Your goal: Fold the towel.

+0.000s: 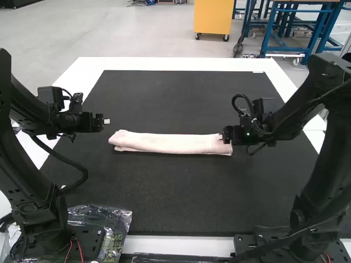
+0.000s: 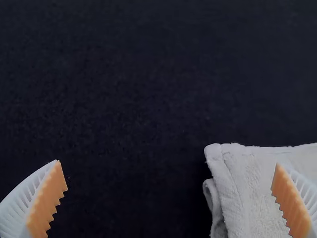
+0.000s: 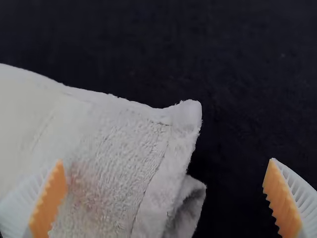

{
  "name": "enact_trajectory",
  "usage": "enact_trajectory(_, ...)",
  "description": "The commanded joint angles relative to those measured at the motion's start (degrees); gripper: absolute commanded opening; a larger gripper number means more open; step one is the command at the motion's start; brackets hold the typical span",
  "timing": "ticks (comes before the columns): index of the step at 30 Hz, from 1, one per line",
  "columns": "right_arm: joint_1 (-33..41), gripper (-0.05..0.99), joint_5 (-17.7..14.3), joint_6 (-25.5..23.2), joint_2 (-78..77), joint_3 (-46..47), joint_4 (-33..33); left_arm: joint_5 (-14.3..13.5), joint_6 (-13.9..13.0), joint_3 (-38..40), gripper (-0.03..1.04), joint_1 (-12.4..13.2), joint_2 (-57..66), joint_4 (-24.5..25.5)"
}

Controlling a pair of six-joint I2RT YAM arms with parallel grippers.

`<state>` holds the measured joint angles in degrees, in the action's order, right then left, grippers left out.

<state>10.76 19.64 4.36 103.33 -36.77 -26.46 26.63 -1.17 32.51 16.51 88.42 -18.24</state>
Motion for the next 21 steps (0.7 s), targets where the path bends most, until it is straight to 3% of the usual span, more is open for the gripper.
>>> enact_trajectory(1, 0.92, 0.91, -0.65, -0.32, 1.88, -1.11, -0.88, 0.88, 0.38, 1.06, 0.97, 0.45, -1.50, 0.05)
enact_trajectory(7, 1.89, 0.88, -0.74, -0.41, 4.86, -1.81, -1.93, 0.96, 0.20, 0.71, 0.97, 0.45, -1.41, -0.13)
enact_trajectory(8, 2.16, 0.78, -0.65, -0.32, 5.30, -1.90, -1.93, 0.96, 0.20, 0.62, 0.97, 0.36, -1.41, -0.22)
enact_trajectory(9, 2.24, 0.59, 0.31, -0.32, 5.74, -1.99, -1.93, 0.96, 0.20, 0.45, 0.97, 0.27, -1.41, -0.31)
enact_trajectory(11, 2.33, -0.01, 4.44, 0.03, 6.45, -2.25, -1.58, 1.05, 0.20, 0.18, 0.97, 0.27, -1.41, -0.39)
enact_trajectory(16, 0.75, -0.02, 4.88, 3.20, 5.48, -2.34, 3.43, 1.05, 0.29, 0.10, 0.97, 0.36, -1.50, -0.92)
enact_trajectory(21, -7.42, -0.02, 4.88, 5.75, -0.15, -2.25, 8.44, 1.05, 0.38, 0.10, 0.97, 0.45, -1.41, -0.83)
